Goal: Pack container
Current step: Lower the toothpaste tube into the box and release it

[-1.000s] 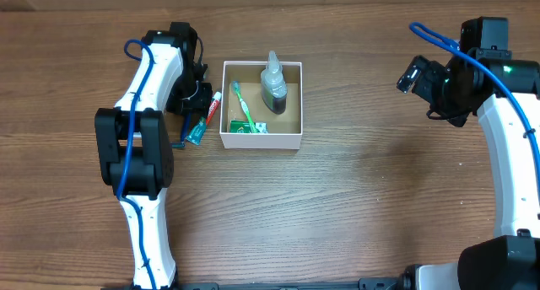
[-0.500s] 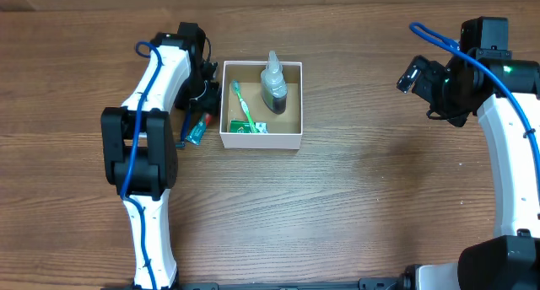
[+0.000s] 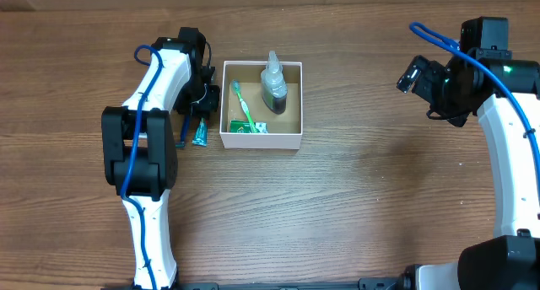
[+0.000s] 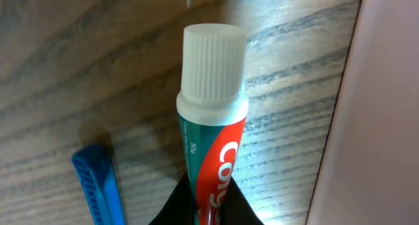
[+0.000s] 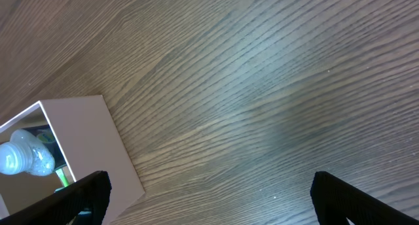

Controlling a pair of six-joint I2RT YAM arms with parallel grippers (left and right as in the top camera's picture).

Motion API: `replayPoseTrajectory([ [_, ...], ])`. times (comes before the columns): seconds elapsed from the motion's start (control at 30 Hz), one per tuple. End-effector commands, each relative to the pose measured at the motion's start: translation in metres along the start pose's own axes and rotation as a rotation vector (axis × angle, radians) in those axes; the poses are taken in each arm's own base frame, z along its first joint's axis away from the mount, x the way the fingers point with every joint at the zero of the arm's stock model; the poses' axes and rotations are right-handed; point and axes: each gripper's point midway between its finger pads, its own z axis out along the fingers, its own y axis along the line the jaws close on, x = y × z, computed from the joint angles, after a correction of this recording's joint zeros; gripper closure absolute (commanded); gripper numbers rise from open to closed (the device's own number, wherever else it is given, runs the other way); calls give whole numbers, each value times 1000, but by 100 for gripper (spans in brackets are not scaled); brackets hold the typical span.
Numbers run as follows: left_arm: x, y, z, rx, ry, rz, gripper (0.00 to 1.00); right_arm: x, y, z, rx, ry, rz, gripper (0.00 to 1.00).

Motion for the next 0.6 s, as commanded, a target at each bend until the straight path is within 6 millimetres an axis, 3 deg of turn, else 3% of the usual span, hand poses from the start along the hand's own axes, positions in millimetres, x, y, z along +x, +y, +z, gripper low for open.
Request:
replayPoseTrajectory([
  [0.0,10,-2,-9,11,13,-31,96,-5,3,-7,-11,-26,3,0],
  [0.07,9,-4,-31,11,-28,-27,96,-5,3,-7,-11,-26,3,0],
  [0.23,16,-13,-118,19,-201,-15,94,-5,3,-7,-11,-26,3,0],
  [0.33,27,-27,-166,30,-308,15,91,-5,3,-7,-11,-26,3,0],
  [0.4,35,-48,-201,44,-404,60,90,-5,3,-7,-11,-26,3,0],
  [0.47,35,-70,-214,63,-458,88,90,-5,3,-7,-11,-26,3,0],
  [0.57,22,-100,-208,73,-500,97,89,-5,3,-7,-11,-26,3,0],
])
